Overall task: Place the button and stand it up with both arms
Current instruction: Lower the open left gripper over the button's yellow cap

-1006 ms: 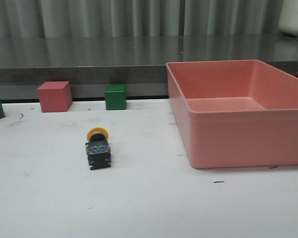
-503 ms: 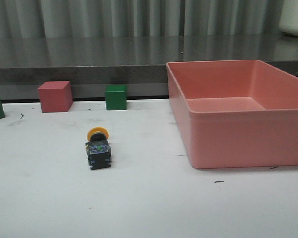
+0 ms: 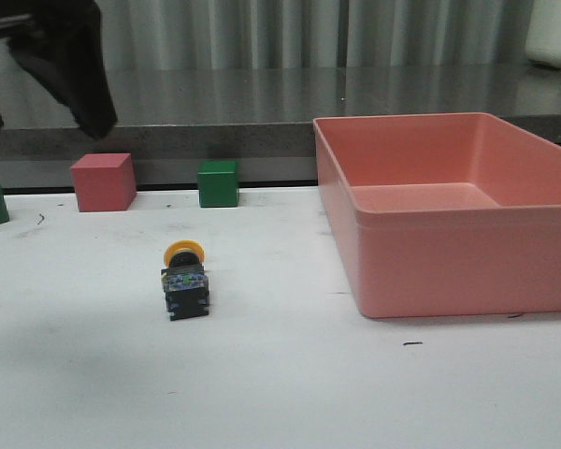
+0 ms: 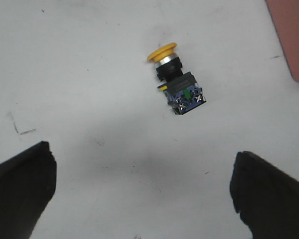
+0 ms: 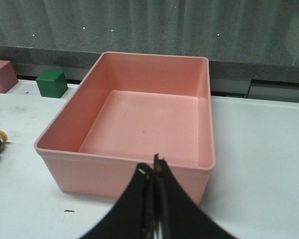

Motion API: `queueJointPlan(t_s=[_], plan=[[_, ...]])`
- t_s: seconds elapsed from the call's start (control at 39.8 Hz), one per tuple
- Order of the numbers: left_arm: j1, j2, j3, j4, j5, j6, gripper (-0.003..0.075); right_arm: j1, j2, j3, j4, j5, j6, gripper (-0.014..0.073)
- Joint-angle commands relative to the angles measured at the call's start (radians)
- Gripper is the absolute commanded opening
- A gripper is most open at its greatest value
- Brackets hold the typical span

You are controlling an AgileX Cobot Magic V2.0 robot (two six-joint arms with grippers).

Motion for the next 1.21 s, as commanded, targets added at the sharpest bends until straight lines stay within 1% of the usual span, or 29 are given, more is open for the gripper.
queueJointPlan(t_s=[0.0,0.3,0.43,0.6,0.75,1.01,1.18], plan=[[-0.011,0.080,-0.127,-0.026,0.063,0.002,0.0678,-0.006,0.006,-0.027,-0.018,-0.087,-0.012,-0.0069],[-0.011,0.378,-0.398,-0.035,0.285,-0.023,0.0678,-0.006,0.006,-0.027,-0.018,-0.087,-0.012,-0.0069],[-0.011,0.472,-0.496,-0.035,0.315,-0.077,0.0662,-0.006,0.006,-0.027,-0.018,-0.087,-0.012,-0.0069],[-0.011,0.566,-0.595,-0.037,0.314,-0.124,0.0614,-0.006,0.006,-0.027,-0.018,-0.087,-0.012,-0.0069],[-0.011,0.611,-0.627,-0.046,0.314,-0.131,0.0605,-0.006,0.006,-0.027,-0.018,-0.087,-0.012,-0.0069],[-0.011,0.660,-0.627,-0.068,0.314,-0.134,0.0605,-0.006,0.006,-0.027,-0.018,-0.087,-0.012,-0.0069],[-0.011,0.669,-0.627,-0.072,0.288,-0.135,0.0597,-0.006,0.006,-0.027,-0.018,-0.087,-0.012,-0.0069]])
